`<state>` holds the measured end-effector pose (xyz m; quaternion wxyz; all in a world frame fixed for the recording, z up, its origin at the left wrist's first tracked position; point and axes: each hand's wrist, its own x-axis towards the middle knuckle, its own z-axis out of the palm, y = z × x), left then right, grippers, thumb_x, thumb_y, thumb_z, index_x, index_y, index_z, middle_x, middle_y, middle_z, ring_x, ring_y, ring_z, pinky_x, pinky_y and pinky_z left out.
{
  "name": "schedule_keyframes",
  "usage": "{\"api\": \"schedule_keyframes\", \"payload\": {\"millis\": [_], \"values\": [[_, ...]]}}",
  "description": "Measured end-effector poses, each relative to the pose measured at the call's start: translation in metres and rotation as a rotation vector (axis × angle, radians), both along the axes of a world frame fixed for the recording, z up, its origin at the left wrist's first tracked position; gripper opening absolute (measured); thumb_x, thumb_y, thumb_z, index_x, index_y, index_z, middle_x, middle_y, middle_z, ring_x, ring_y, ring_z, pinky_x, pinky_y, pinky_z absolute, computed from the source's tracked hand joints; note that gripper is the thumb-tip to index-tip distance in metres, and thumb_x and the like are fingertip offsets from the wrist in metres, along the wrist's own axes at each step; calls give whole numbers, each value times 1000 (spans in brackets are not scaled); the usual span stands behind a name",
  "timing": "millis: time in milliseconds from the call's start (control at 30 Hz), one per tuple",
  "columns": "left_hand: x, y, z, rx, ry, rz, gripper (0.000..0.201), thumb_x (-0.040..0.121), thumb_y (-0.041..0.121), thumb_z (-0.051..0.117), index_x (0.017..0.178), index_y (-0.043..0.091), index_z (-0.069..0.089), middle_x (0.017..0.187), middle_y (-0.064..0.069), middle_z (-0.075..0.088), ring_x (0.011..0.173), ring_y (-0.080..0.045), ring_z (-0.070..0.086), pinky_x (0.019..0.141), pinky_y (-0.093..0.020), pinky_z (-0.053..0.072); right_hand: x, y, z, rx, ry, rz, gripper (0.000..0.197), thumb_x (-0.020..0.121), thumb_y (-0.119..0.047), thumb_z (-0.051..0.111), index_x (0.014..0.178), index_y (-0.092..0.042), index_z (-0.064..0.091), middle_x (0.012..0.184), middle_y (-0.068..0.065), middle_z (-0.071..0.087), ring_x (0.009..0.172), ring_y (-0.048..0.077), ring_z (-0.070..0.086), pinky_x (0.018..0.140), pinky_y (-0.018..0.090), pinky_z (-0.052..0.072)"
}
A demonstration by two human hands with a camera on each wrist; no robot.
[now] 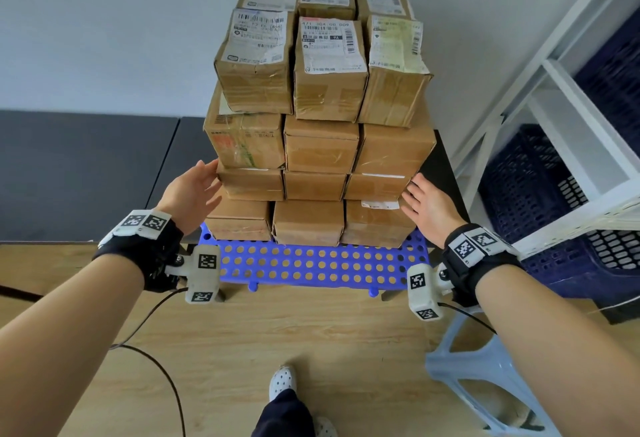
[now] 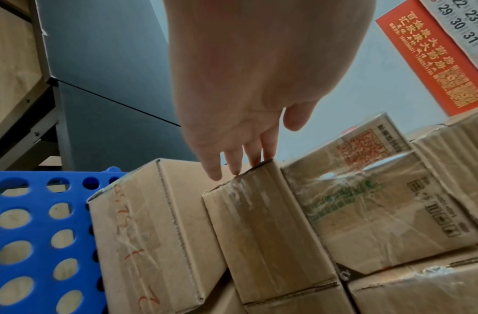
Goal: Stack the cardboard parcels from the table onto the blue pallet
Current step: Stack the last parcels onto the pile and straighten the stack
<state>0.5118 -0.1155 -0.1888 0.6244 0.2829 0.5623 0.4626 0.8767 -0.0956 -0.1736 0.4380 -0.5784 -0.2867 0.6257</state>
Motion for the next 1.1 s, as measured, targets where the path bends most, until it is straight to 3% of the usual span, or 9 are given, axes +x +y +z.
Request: {"api": "schedule_keyframes", "payload": {"millis": [133, 200, 267, 333, 467, 567, 667, 933, 1100], "values": [[-1, 2, 13, 31, 13, 14, 50, 101, 40, 17, 147, 22, 27, 153, 7, 30, 142, -14, 25, 117, -35, 16, 0, -1, 11, 31, 1, -20, 49, 103, -32, 32, 149, -16, 25, 153, 4, 32, 140, 18, 31, 115, 36, 24], [1, 2, 21, 52, -21, -11, 50, 102, 39, 15, 148, 24, 26, 152, 9, 31, 141, -12, 26, 112, -27, 21, 1, -1, 19, 58, -20, -31, 50, 103, -32, 31, 149, -16, 22, 154, 3, 30, 141, 18, 30, 117, 38, 22], [-2, 4, 28, 75, -92, 17, 50, 102, 37, 14, 148, 20, 25, 152, 7, 32, 141, -12, 26, 105, -18, 26, 3, -1, 27, 89, -26, -26, 50, 103, -33, 30, 149, -17, 22, 154, 2, 30, 141, 18, 29, 117, 38, 21], [-7, 4, 35, 109, -307, 50, 50, 103, 34, 14, 148, 16, 26, 151, 6, 33, 141, -12, 24, 108, -26, 23, 5, 1, 35, 122, -18, -19, 51, 103, -35, 30, 149, -17, 23, 154, 2, 30, 141, 17, 29, 116, 37, 22], [3, 4, 47, 137, -39, 97, 62, 95, 44, 35, 146, 9, 28, 151, -6, 33, 139, -20, 32, 103, -30, 33, 7, 4, 45, 171, 11, -28, 50, 102, -36, 34, 148, -18, 27, 152, 2, 34, 140, 18, 32, 114, 35, 26], [2, 7, 47, 190, 46, 46, 56, 100, 41, 27, 146, 10, 27, 152, -7, 32, 140, -21, 32, 112, -35, 27, 6, 6, 48, 174, 7, -13, 51, 100, -39, 37, 146, -18, 32, 150, 1, 38, 137, 17, 36, 111, 33, 28], [0, 8, 49, 180, -46, -70, 50, 102, 38, 17, 147, 19, 29, 149, 6, 37, 138, -13, 32, 113, -33, 22, 5, 6, 50, 176, -10, 4, 51, 100, -39, 39, 145, -18, 33, 148, 1, 40, 136, 16, 38, 110, 33, 29], [-8, 11, 50, 160, 14, -80, 49, 103, 36, 18, 146, 17, 30, 147, 5, 39, 139, -15, 31, 115, -37, 21, 5, 8, 50, 194, -83, 35, 46, 99, -33, 44, 143, -20, 37, 146, 2, 42, 136, 19, 37, 114, 36, 27], [-8, 13, 63, 169, 2, -70, 42, 102, 36, 19, 135, 24, 43, 125, 14, 56, 128, -12, 41, 109, -34, 25, 5, 11, 56, 202, -101, 12, 49, 98, -32, 46, 144, -18, 34, 147, 3, 40, 137, 19, 36, 115, 37, 26]]}}
